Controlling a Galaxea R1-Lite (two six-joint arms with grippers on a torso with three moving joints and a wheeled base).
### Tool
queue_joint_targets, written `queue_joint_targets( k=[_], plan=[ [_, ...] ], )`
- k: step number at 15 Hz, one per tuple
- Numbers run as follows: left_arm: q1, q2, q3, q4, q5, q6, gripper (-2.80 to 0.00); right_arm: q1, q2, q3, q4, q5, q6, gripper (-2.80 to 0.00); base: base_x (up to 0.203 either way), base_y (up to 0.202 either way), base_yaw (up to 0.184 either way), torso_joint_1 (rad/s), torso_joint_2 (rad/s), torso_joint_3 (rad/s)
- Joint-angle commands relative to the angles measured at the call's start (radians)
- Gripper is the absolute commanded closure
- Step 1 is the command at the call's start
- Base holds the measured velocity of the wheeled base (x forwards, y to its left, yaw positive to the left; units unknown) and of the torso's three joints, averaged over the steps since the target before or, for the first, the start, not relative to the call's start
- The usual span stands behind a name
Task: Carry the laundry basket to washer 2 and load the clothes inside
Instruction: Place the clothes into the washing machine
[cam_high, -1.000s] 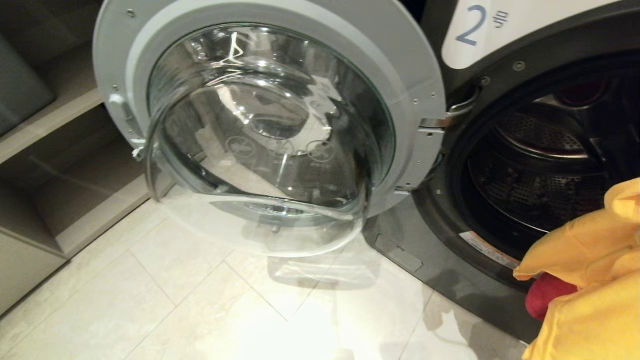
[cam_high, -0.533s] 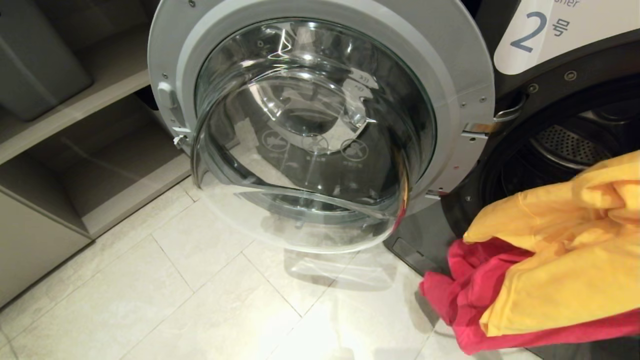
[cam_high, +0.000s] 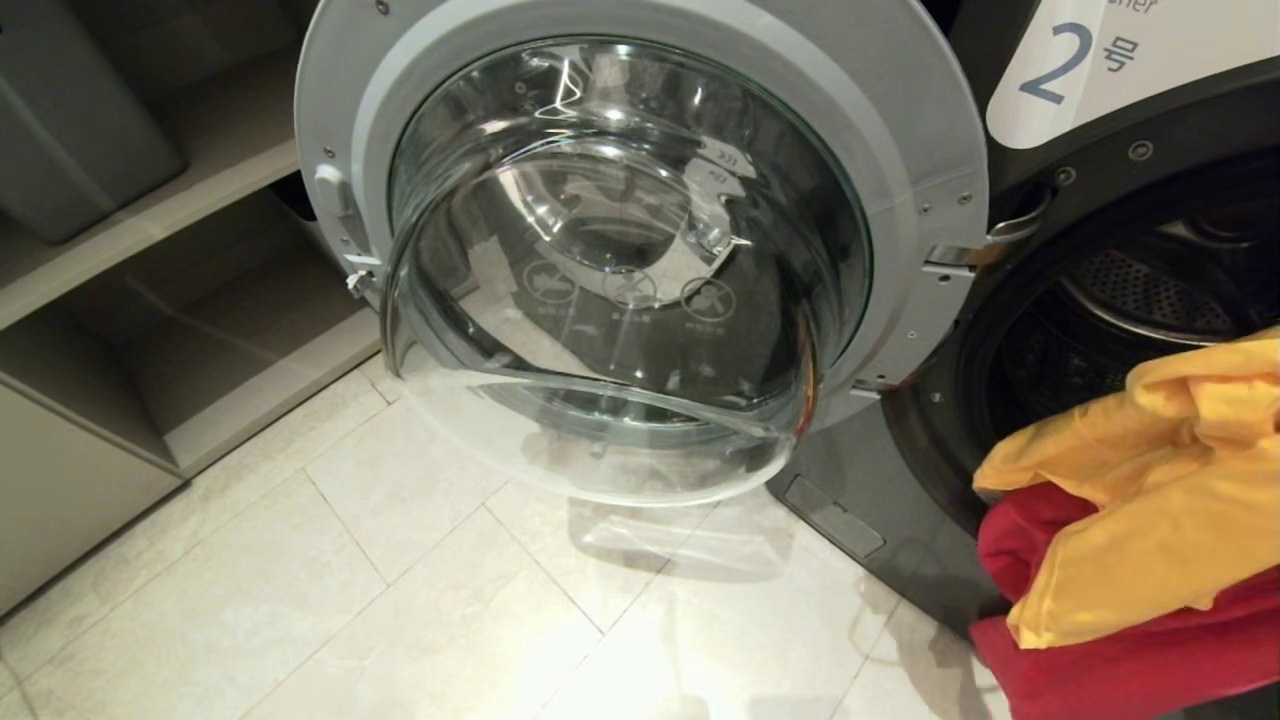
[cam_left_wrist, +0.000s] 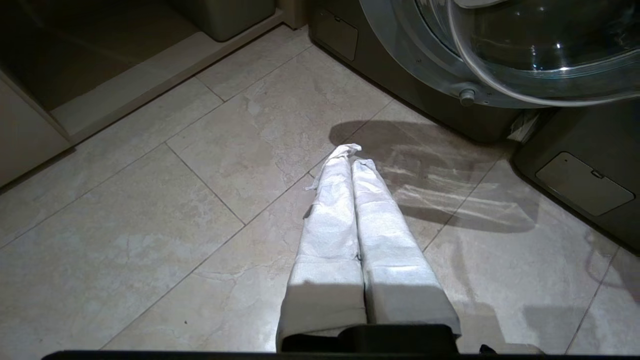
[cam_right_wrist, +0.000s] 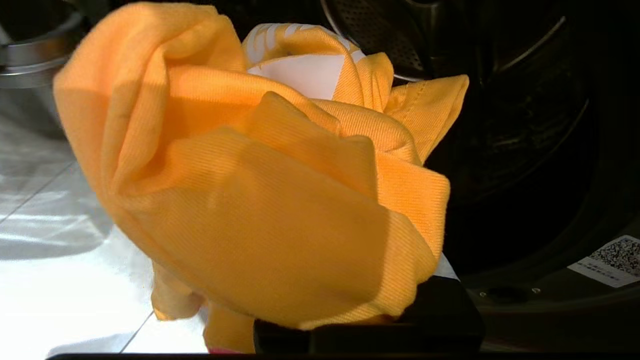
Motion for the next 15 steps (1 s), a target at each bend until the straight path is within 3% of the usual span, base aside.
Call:
queue_joint_targets(
  k=[1,4,9,15],
  plan=[
    [0.001,0.001,0.04,-0.001,0.0,0.0,0.0,-0.001,0.065,0.081,-0.093,-0.065,-0.002,0.0,0.0,0.0,0.0,0.0,0.0,0.0],
    [0.0,0.001,0.04,-0.001,0.0,0.0,0.0,-0.002,0.134,0.128,-0.167,-0.097,0.005,0.0,0.0,0.0,0.0,0.0,0.0,0.0],
    [0.0,0.001,0.04,-0.001,0.0,0.0,0.0,-0.002,0.367,0.192,-0.431,-0.168,0.039,0.0,0.0,0.0,0.0,0.0,0.0,0.0],
    [0.0,0.0,0.04,-0.001,0.0,0.0,0.0,-0.028,0.718,0.164,-0.715,-0.317,0.131,0.0,0.0,0.0,0.0,0.0,0.0,0.0]
  ],
)
